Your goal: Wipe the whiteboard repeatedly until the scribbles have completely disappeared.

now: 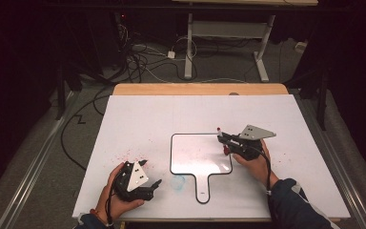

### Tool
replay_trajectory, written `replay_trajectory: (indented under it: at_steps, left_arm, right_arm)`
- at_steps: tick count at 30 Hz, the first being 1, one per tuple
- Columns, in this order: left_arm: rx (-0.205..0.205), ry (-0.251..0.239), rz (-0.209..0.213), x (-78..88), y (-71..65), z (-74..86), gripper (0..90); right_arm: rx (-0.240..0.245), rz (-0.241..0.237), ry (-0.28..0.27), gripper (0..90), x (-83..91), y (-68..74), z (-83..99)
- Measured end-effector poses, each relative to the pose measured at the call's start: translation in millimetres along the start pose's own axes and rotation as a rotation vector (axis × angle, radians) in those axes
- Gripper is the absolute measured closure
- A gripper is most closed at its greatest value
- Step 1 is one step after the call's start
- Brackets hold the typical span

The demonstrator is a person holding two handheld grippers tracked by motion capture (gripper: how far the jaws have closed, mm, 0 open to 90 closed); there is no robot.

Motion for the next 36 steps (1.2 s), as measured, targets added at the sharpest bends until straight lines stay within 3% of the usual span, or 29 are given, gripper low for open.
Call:
replay_trajectory:
  at_steps: [5,9,14,20,29,36]
  left_arm:
    - [0.005,-0.001,0.002,-0.3,1.0,1.1,19.6]
    - [-0.014,0.001,-0.002,0.8,2.5,0.4,19.6]
    - [-0.012,0.0,-0.001,0.9,3.2,0.9,19.6]
    - [-0.01,-0.007,-0.002,3.4,3.9,1.8,19.5]
    - [-0.007,-0.014,-0.001,3.8,4.3,1.5,19.6]
    - [-0.006,-0.012,0.001,4.2,4.8,1.9,19.6]
  right_arm:
    - [0.023,-0.026,0.005,81.7,-9.5,6.6,-4.0]
    - [0.01,-0.047,-0.003,81.7,-26.6,10.9,-11.8]
    - [0.05,-0.117,0.005,81.7,-56.0,35.8,-25.1]
    - [0.063,-0.17,0.015,81.7,-87.6,58.0,-38.0]
    - [0.065,-0.192,0.037,81.7,-111.3,66.4,-51.2]
    - [0.097,-0.21,0.051,81.7,-124.5,77.1,-58.2]
Point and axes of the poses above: each handheld gripper's, and its own axes: x roughly backward along the jaws, z roughly out of its underside, y roughly to its left, the point moved 2 cm from there along -x, roughly forward along the jaws, and after that the axes turned 1 degree about y, right-handed, at the moved point
